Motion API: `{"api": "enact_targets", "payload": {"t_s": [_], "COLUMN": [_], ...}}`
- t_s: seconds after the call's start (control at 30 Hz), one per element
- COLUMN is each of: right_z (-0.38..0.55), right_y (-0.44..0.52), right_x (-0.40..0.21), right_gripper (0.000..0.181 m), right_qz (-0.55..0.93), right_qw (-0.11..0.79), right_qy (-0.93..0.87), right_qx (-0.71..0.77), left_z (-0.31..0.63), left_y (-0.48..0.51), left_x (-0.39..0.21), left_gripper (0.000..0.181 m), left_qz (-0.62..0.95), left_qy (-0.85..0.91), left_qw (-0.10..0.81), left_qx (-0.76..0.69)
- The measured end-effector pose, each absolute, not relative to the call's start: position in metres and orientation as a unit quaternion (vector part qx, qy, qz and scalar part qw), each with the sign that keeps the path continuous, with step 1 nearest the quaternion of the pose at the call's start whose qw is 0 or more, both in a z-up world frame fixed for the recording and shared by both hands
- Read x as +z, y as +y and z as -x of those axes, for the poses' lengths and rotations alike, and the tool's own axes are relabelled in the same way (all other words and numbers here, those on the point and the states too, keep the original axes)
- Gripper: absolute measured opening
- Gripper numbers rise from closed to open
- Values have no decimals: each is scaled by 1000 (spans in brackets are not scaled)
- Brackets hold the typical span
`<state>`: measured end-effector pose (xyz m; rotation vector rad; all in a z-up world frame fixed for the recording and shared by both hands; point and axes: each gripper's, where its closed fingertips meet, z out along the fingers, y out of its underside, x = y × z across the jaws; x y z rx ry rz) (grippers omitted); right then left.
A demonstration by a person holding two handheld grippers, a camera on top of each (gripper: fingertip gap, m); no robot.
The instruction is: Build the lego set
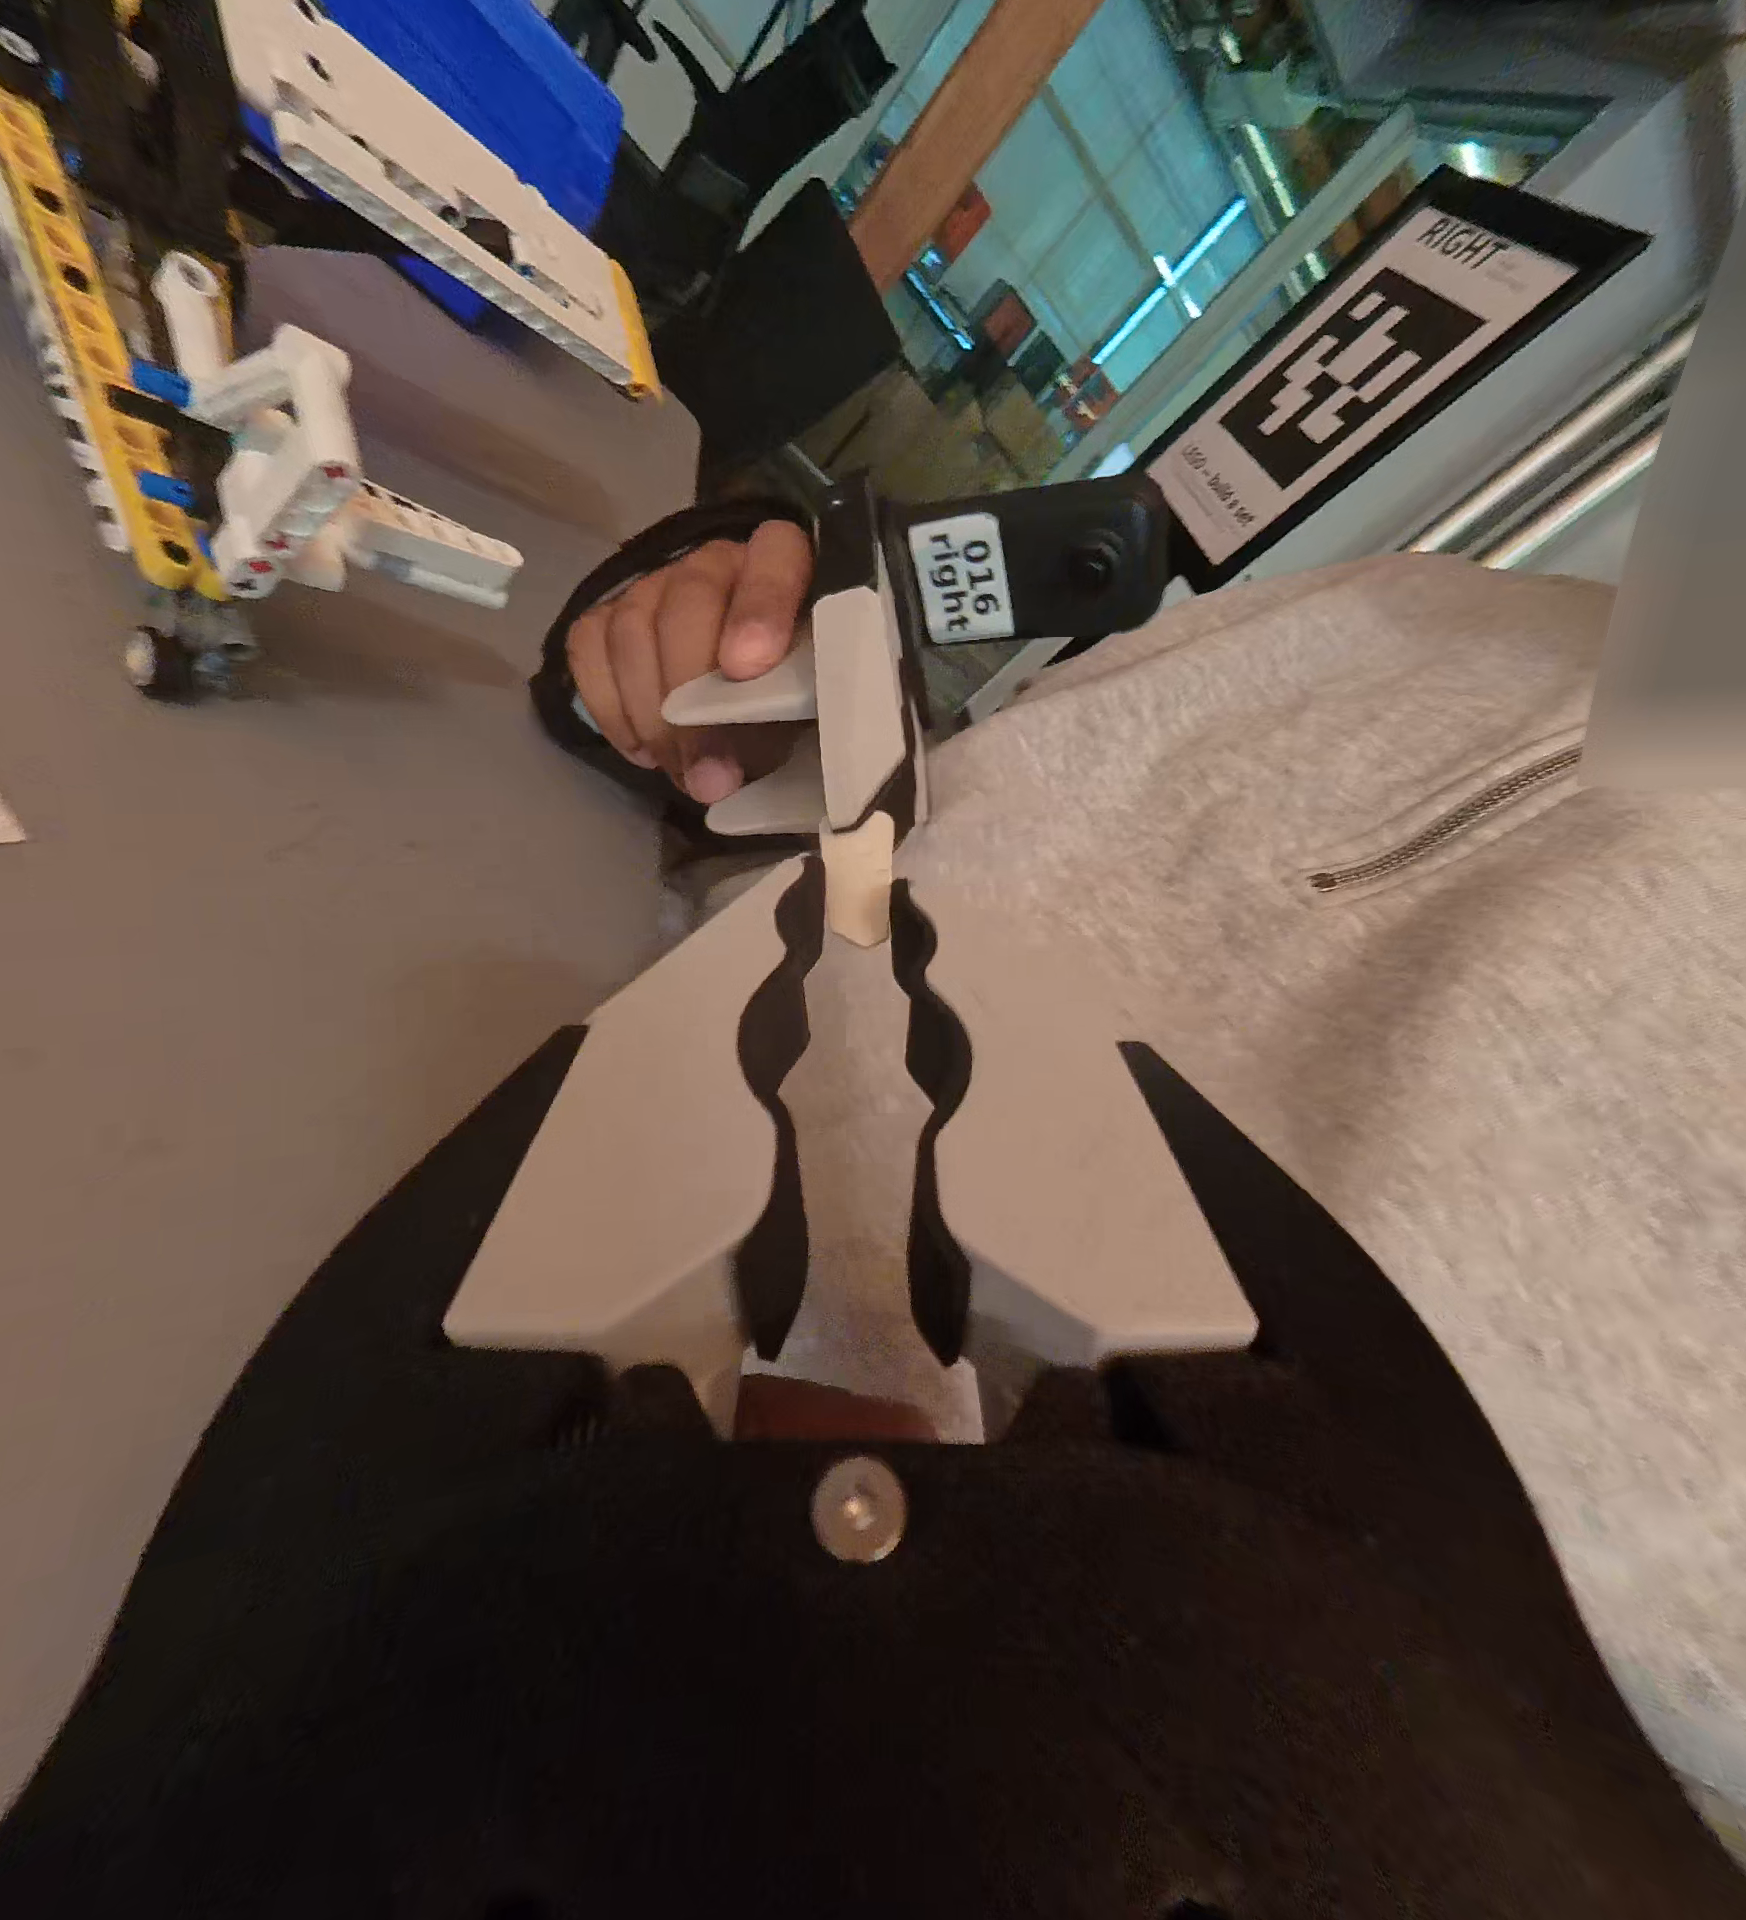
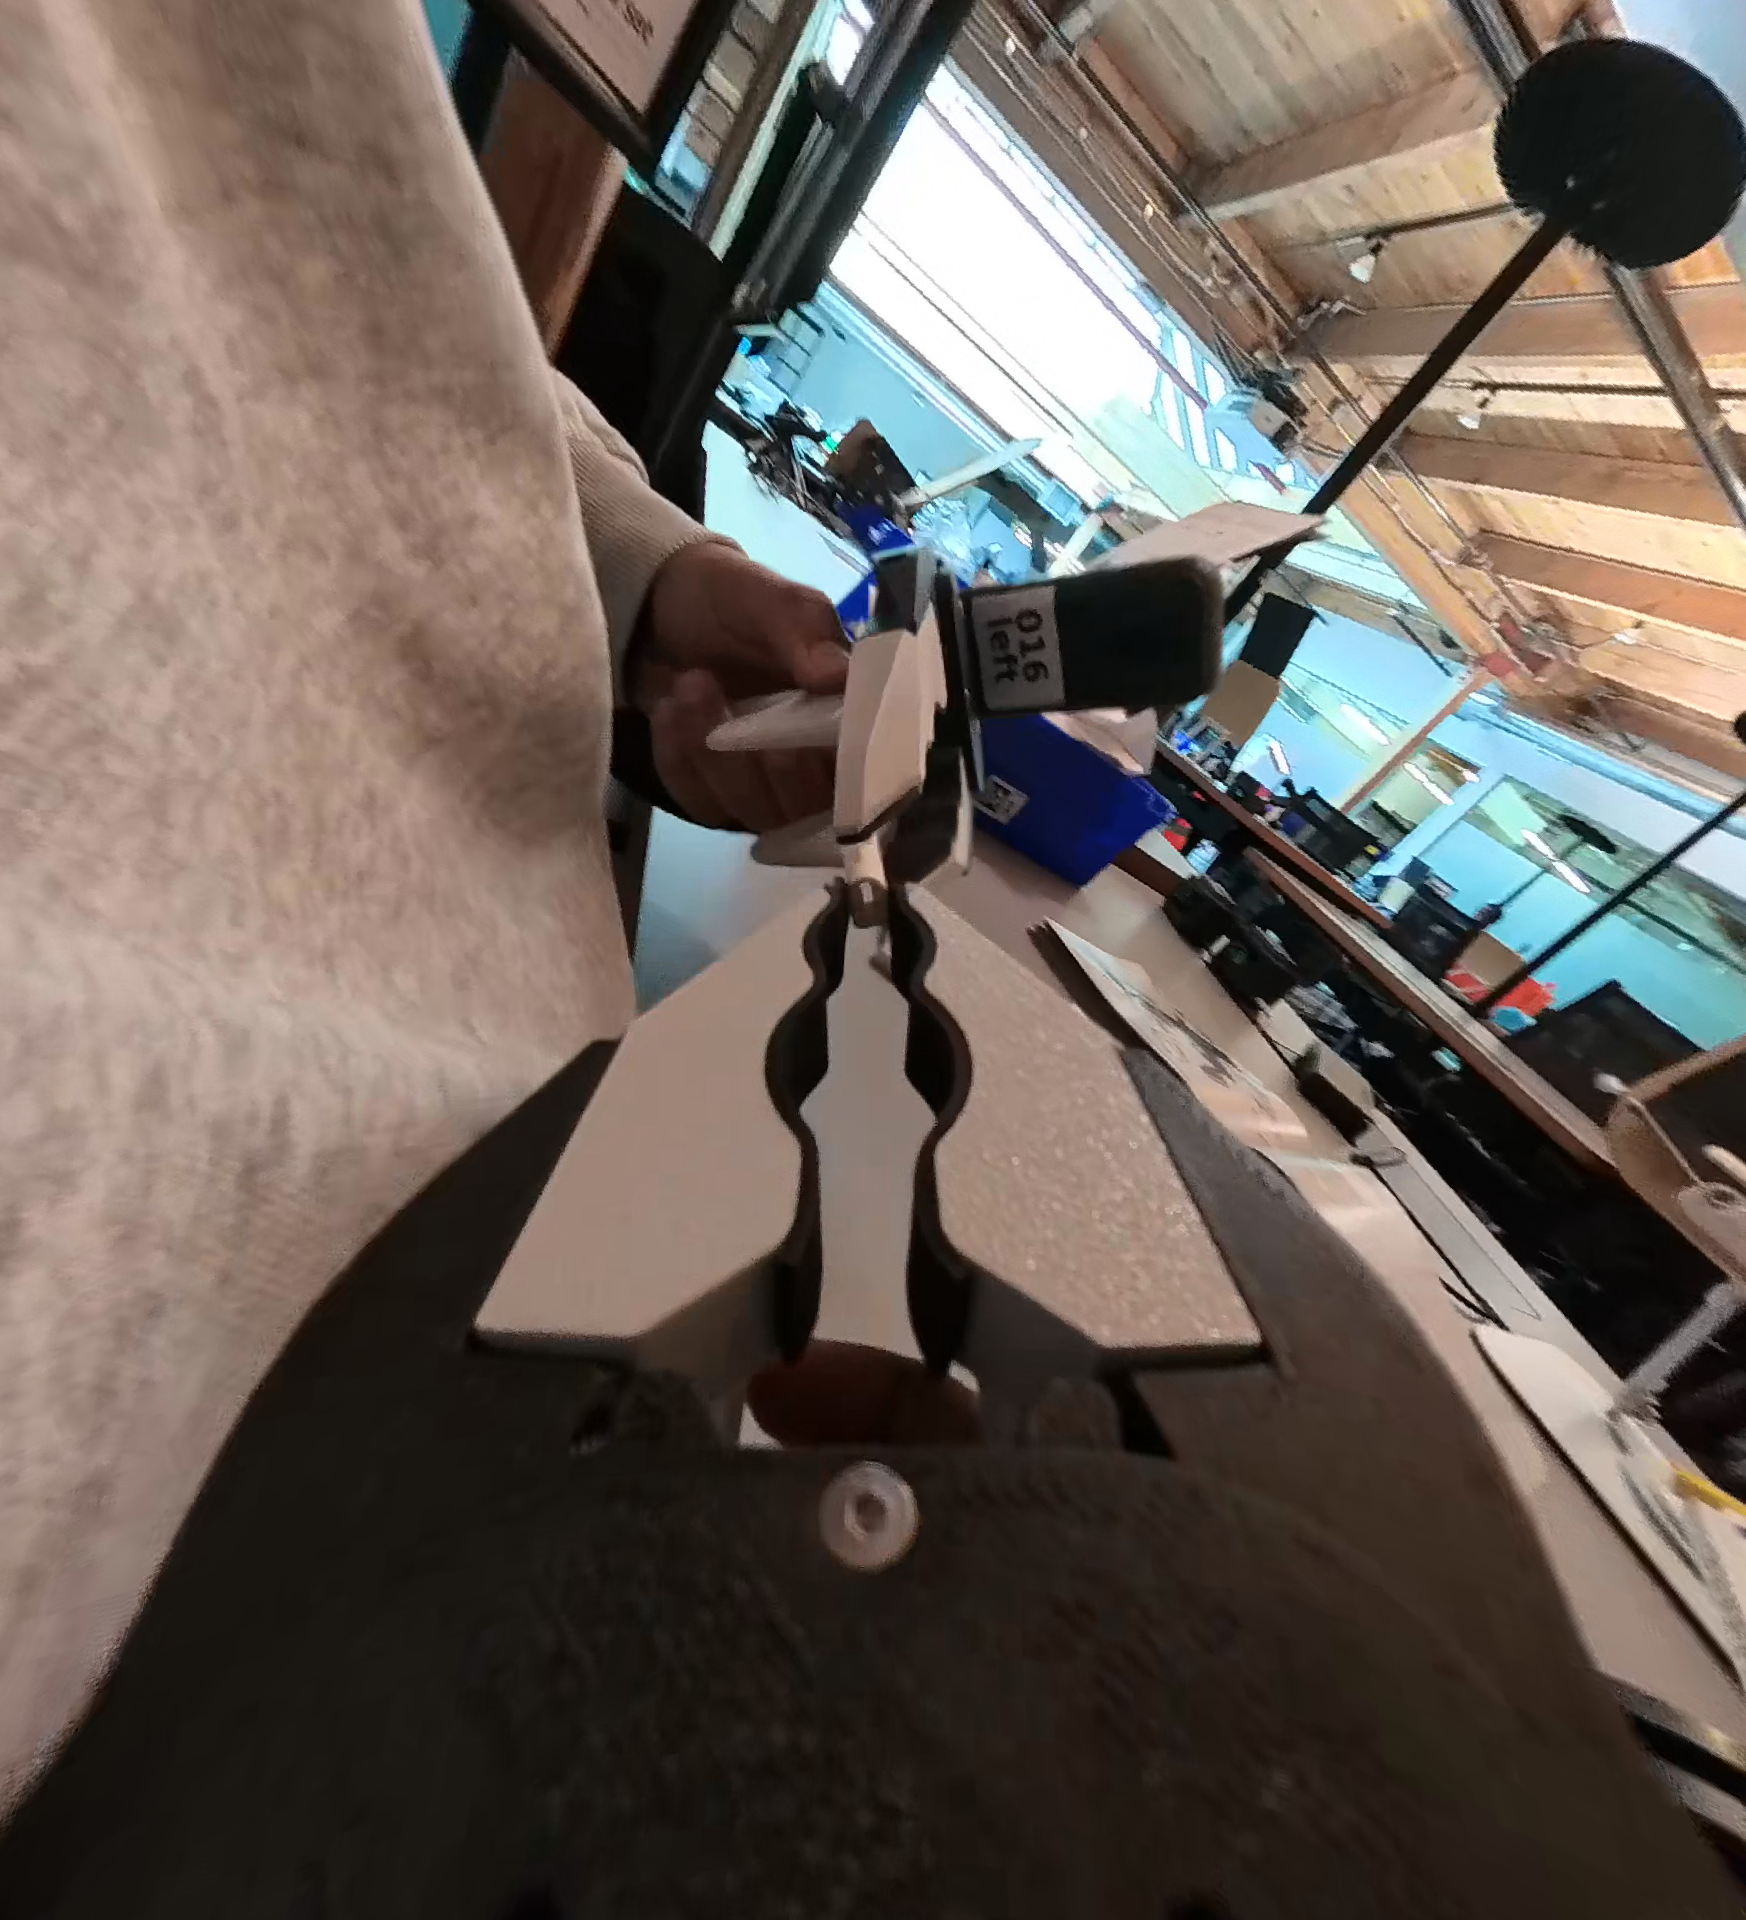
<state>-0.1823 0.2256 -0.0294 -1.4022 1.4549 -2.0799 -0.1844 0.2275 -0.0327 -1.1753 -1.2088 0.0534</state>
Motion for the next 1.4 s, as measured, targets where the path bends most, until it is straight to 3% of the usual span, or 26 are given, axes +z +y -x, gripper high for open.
{"api": "enact_targets", "payload": {"t_s": [0.2,0.47,0.73,0.93,1.13,1.4], "right_z": [194,210,214,209,168,158], "right_y": [206,207,207,207,220,223], "right_x": [-40,-34,-29,-31,-22,-18], "right_gripper": [10,18,18,18,17,17], "right_qz": [449,413,400,409,409,405], "right_qw": [87,117,124,117,201,222], "right_qy": [554,577,570,571,548,538], "right_qx": [-696,-695,-707,-702,-702,-705], "left_z": [182,176,185,184,181,189], "left_y": [198,173,173,177,176,175], "left_x": [-73,-129,-131,-128,-125,-115], "left_gripper": [12,12,12,24,26,26], "left_qz": [546,597,609,612,623,609], "left_qy": [-617,-681,-673,-667,-661,-652], "left_qw": [562,407,397,407,397,425], "left_qx": [72,116,136,123,127,149]}}
